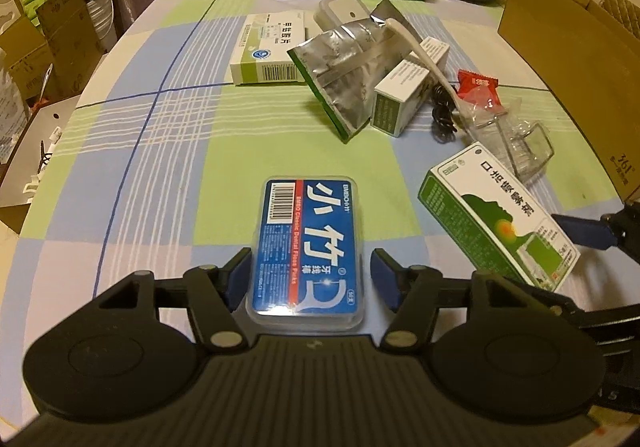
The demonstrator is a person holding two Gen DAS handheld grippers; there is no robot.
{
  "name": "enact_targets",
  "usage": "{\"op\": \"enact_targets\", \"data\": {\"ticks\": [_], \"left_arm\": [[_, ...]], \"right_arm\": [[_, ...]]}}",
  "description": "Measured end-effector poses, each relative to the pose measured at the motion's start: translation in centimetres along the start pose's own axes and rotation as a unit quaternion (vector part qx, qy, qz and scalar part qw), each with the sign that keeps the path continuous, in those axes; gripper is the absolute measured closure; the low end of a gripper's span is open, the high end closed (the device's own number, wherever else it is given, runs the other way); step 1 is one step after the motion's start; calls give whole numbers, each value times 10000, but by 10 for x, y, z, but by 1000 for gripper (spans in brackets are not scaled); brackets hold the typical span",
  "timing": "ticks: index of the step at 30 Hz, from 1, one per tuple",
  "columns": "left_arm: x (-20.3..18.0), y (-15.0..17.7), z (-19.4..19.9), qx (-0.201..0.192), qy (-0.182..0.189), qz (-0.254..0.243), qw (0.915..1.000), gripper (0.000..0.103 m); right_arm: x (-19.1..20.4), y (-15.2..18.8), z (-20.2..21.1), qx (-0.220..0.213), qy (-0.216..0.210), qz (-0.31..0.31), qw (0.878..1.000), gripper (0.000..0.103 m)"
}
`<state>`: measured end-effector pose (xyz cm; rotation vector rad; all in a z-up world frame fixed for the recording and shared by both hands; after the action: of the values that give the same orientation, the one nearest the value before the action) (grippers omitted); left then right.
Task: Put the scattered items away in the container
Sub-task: 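Grasp the blue floss case with left tool while right tool grasps green spray box, then carry both boxes to the cardboard box and release them inside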
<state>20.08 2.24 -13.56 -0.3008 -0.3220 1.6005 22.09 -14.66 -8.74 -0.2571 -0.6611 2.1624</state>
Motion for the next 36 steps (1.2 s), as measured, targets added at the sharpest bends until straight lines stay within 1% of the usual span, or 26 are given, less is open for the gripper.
{"op": "enact_targets", "data": {"ticks": [2,3,4,10,20,24,26,30,36], "left_arm": [[2,2,-1,14,-10,16,10000,46],[3,3,-1,-3,-12,29,10000,50],[4,3,0,-11,-33,56,10000,51],[4,10,4,-28,1,36,10000,51],[4,5,1,-94,-26,64,9999,51],[6,5,1,-88,-25,108,9999,51],[6,6,2,-70,-19,115,9999,52],[4,10,6,-66,0,127,9999,52],[-2,18,25,-166,45,180,9997,52]], "right_arm": [[1,-2,-3,16,-14,-2,10000,40],[1,-3,-5,26,-6,5,10000,40],[1,-3,-5,27,0,3,10000,40],[-1,-3,-5,27,8,-27,10000,43],[0,-11,-10,3,18,-53,10000,42],[0,-14,-16,90,52,-73,9999,43],[-1,-14,-17,124,56,-109,9998,50],[0,-8,-11,154,-27,-126,9998,50],[6,0,14,0,-40,-175,9998,51]]}}
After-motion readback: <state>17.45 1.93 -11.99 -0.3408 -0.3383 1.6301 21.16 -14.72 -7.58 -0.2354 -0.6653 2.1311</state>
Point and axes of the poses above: each gripper's, at about its wrist camera, not at the fingertips, and z roughly against the way its jaws point, x to its left, y to its underside, the point moved 8 cm from there along -z, roughly the way its jaws point, and after that the axes turned 12 degrees about x, right-handed, at the moved point
